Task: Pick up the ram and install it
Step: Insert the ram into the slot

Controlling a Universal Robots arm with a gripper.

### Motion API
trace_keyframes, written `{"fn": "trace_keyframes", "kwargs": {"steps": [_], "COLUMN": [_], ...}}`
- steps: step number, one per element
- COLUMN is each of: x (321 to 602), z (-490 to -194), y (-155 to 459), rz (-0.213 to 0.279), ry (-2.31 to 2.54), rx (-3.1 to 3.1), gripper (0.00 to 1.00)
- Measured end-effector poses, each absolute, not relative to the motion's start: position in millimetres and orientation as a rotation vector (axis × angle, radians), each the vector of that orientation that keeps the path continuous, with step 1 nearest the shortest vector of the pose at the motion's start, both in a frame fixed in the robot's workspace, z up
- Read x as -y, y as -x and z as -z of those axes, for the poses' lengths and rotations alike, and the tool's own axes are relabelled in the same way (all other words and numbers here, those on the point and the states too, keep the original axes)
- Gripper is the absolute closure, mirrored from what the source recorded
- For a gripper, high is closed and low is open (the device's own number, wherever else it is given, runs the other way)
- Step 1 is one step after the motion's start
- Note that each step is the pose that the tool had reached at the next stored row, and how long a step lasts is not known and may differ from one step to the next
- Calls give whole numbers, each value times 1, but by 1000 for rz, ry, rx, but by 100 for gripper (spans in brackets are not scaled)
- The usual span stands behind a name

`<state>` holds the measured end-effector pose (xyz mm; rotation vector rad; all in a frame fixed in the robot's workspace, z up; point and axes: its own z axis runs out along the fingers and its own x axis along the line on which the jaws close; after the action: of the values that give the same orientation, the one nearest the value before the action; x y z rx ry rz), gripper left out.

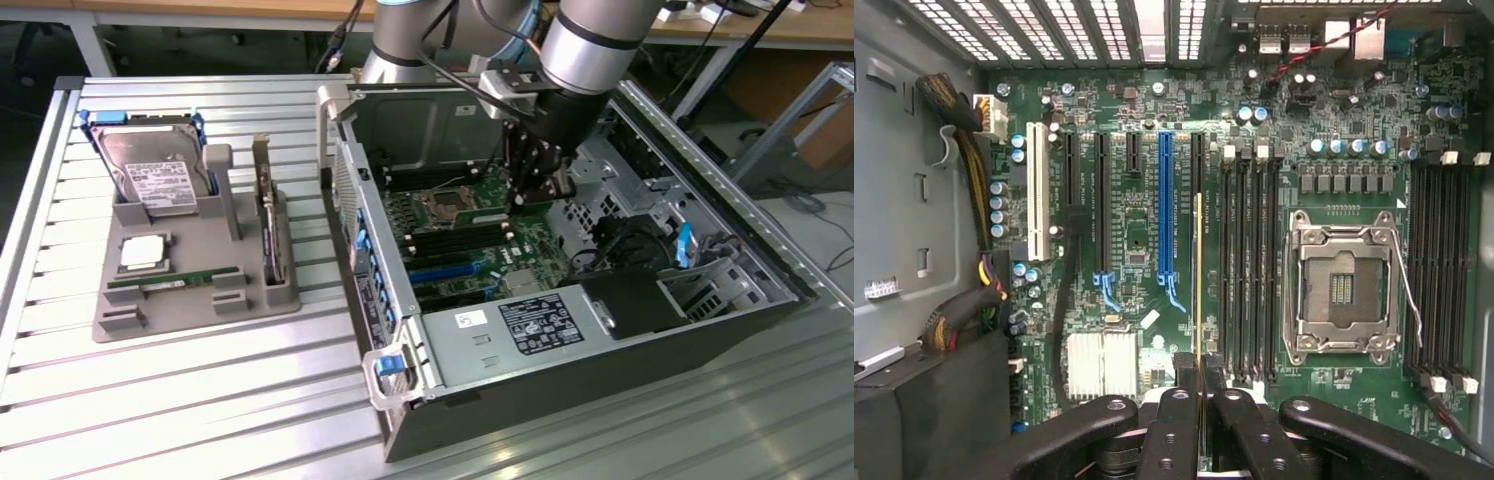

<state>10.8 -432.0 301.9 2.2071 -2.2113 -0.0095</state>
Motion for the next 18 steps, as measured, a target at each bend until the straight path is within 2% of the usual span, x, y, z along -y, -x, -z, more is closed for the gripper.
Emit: {"fn": "trace_keyframes", "kwargs": {"steps": [18], "x": [432], "z": [-293], "y": [-11], "rz": [9], "ry": [-2207], "rx": [2211], "gripper": [88]}}
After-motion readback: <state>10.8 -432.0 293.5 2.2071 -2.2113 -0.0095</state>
